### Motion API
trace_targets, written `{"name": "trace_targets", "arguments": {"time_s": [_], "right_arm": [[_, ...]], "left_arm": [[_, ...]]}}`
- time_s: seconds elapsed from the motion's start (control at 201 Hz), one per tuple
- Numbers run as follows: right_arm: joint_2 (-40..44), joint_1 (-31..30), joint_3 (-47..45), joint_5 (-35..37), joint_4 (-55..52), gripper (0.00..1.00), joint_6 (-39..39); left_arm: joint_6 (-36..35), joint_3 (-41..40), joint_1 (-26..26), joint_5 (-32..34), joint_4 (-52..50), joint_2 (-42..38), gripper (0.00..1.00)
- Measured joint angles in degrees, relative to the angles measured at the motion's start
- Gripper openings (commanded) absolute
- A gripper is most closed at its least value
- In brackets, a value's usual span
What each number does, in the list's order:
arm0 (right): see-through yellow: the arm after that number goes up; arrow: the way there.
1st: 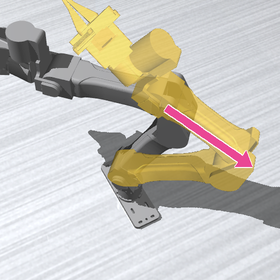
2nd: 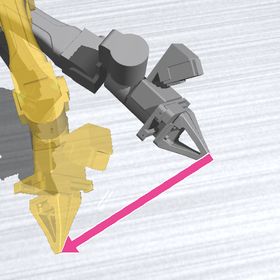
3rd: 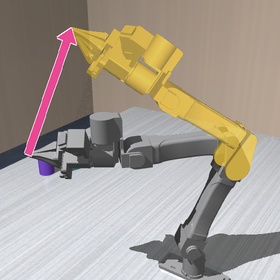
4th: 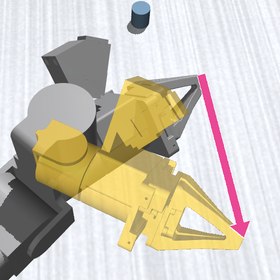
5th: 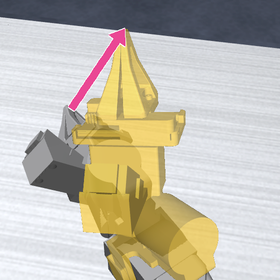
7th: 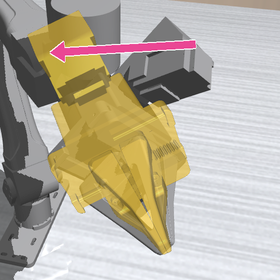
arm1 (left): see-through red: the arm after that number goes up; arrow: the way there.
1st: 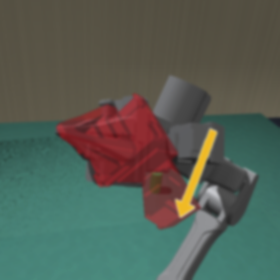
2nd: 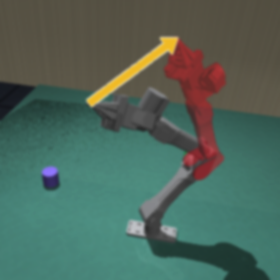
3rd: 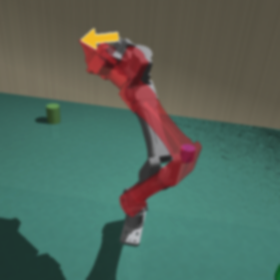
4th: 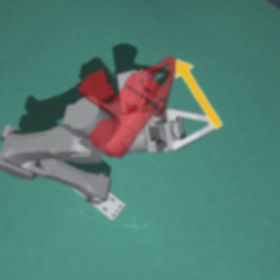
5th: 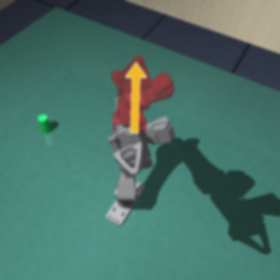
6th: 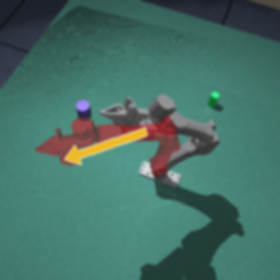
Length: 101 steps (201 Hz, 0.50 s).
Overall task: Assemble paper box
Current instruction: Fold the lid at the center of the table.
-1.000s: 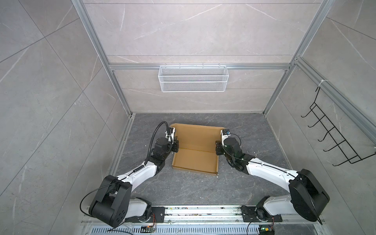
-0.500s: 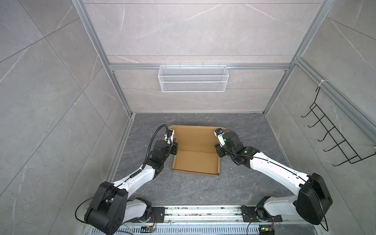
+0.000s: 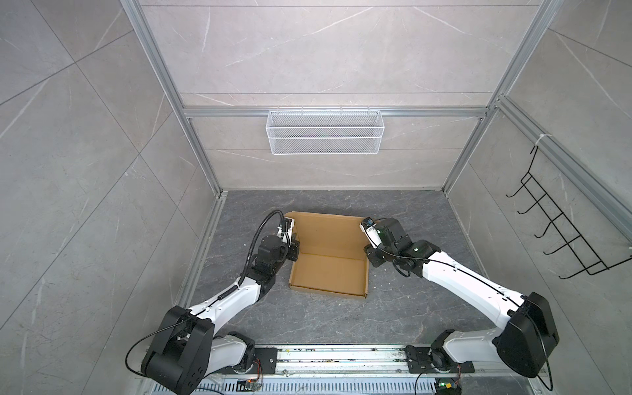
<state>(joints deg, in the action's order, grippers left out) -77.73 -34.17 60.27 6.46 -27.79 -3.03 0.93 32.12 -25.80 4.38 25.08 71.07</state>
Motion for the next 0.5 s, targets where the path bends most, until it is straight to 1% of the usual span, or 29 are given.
{"name": "trace_targets", "arguments": {"time_s": [0.08, 0.229, 0.318, 0.503], "right_arm": [[0.0, 0.9, 1.1, -0.8, -0.8, 0.4, 0.0], [0.0, 1.3, 2.4, -1.9, -1.6, 0.27, 0.7], [-0.1, 1.3, 2.7, -2.0, -2.1, 0.22, 0.9], [-0.1, 1.3, 2.7, -1.6, -2.9, 0.14, 3.3]], "left_arm": [[-0.2, 0.0, -0.1, 0.0, 0.0, 0.0, 0.01], [-0.3, 0.0, -0.1, 0.0, 0.0, 0.0, 0.01], [-0.3, 0.0, -0.1, 0.0, 0.0, 0.0, 0.01], [-0.3, 0.0, -0.1, 0.1, -0.6, -0.5, 0.01]]}}
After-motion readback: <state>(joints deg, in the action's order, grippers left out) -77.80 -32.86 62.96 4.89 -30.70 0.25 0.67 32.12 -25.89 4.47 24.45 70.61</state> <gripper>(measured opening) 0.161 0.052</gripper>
